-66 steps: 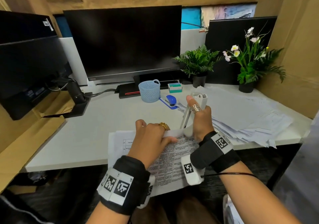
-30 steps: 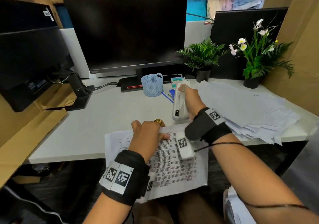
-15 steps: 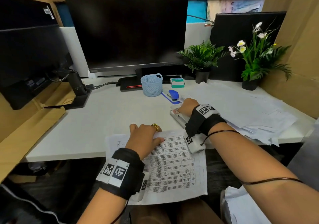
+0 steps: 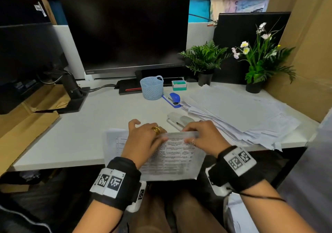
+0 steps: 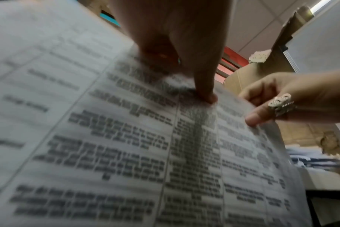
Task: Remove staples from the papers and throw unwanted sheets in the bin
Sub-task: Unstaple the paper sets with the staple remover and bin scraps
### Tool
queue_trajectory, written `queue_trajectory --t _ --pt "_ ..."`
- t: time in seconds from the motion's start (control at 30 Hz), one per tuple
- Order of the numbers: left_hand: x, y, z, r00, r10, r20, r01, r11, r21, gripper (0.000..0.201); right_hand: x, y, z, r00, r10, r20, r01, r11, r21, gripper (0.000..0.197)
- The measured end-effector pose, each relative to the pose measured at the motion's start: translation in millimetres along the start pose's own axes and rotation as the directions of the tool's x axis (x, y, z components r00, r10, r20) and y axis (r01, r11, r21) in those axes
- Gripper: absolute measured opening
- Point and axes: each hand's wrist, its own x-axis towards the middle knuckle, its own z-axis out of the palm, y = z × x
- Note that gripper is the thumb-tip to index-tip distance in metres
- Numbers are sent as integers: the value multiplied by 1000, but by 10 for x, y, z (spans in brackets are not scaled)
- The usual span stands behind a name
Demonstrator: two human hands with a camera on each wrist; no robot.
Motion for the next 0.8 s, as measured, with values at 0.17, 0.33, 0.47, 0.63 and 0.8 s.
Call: queue_trajectory --t 0.17,0.33,0.47,0.63,0.8 --pt "-27 52 113 958 214 -190 -225 973 -38 13 -301 300 280 852 -249 -460 252 966 -56 15" --pt "-69 157 178 885 329 -329 -353 935 -14 13 -494 508 369 643 -458 -613 462 871 -167 24" --pt "-109 232 288 823 330 -462 -397 916 -54 10 -584 500 314 553 -535 -639 488 829 -272 17" --pt "-98 283 429 793 294 -534 -395 915 -83 9 -627 536 264 516 -554 -654 483 818 -312 16" --pt "-69 301 529 910 239 -340 -304 940 -153 11 -705 569 152 776 -246 -581 229 968 -105 21"
